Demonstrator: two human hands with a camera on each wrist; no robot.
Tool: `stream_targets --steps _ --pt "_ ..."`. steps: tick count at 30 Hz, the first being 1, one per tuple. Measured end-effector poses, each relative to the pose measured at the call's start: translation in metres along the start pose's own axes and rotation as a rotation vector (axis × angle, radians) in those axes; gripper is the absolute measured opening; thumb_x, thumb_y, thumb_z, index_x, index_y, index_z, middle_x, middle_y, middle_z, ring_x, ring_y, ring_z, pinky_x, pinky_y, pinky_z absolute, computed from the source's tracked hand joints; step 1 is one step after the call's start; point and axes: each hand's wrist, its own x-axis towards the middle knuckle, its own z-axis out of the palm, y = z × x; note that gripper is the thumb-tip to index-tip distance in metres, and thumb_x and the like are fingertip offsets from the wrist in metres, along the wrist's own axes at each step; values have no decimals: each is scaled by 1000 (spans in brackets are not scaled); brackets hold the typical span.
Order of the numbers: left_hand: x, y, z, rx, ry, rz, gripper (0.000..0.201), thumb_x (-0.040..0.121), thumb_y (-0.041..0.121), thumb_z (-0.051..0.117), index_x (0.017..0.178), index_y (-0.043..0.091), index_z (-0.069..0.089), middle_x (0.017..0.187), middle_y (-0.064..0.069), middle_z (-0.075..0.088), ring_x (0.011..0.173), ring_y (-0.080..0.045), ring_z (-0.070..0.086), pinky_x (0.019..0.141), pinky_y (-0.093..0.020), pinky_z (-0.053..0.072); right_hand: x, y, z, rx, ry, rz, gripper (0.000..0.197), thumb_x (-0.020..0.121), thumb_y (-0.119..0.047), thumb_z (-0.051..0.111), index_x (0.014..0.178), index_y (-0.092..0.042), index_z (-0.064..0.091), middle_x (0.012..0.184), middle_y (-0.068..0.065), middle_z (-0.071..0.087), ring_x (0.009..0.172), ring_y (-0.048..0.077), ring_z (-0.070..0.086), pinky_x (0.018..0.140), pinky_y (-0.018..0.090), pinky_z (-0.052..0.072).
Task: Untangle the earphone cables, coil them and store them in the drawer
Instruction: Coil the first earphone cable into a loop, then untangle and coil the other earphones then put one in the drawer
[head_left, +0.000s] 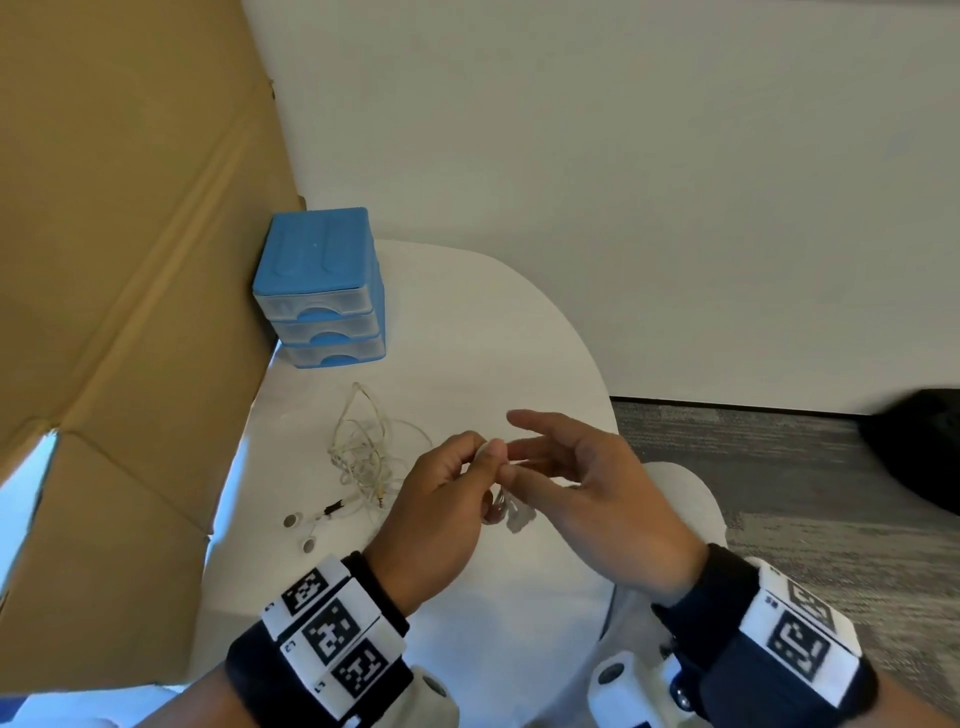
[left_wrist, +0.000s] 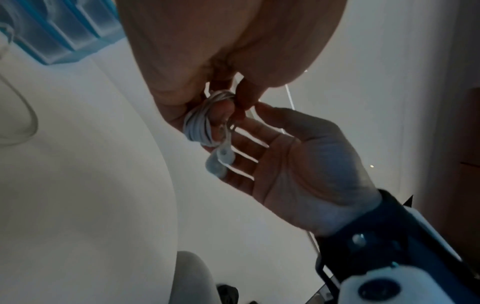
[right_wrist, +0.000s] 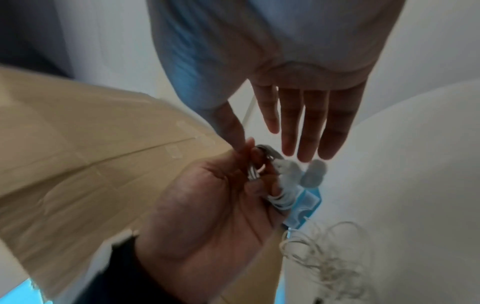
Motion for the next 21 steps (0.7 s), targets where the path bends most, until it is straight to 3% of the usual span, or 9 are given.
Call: stream_targets --steps 2,6,9,11,13,15,18,21 --pt "3 4 -5 -93 29 -38 35 101 19 45 69 7 52 56 2 48 56 -14 41 57 -24 43 5 -2 6 110 -48 31 36 88 -11 71 123 -13 64 100 9 75 87 19 73 81 33 58" --pt "9 12 -13 -346 47 -138 33 99 19 47 68 8 48 57 -2 44 57 -17 36 64 -30 38 6 0 16 88 -105 34 11 88 -10 69 93 -13 78 82 6 75 72 9 63 68 26 51" --pt "13 14 -19 -472 18 -178 31 96 22 51 69 8 52 61 -8 44 53 -15 50 68 -30 45 13 -1 17 139 -76 48 10 90 -9 67 89 -7 76 76 11 71 70 13 61 67 27 51" --pt "20 11 -22 -426 51 -207 30 94 25 56 68 9 58 66 -7 57 65 -16 60 78 -33 49 22 0 16 152 -34 55 12 91 -8 66 87 -5 76 73 12 68 69 16 59 66 29 51" --pt "29 3 -27 -287 141 -264 29 92 32 61 71 12 67 83 -5 68 85 -19 62 89 -37 48 33 1 15 107 -5 46 14 91 -8 66 83 -7 77 68 9 68 66 17 59 66 29 53" --pt "37 -6 -31 -185 223 -319 26 90 39 64 79 17 75 92 -1 69 90 -18 59 86 -35 48 47 2 15 -2 -15 34 15 90 -8 66 80 -9 77 66 9 69 64 17 60 65 31 54" --pt "44 -16 -37 -130 346 -337 17 89 39 65 86 24 72 86 7 65 80 -11 56 72 -28 44 80 9 13 -200 -55 38 13 86 -10 68 78 -8 77 72 15 72 62 19 61 66 40 58" --pt "52 -22 -49 -114 421 -382 19 91 42 62 95 24 65 102 3 65 95 -16 58 83 -32 44 128 15 10 -400 -41 70 16 85 -12 67 71 -11 76 69 13 70 60 18 59 64 36 55"
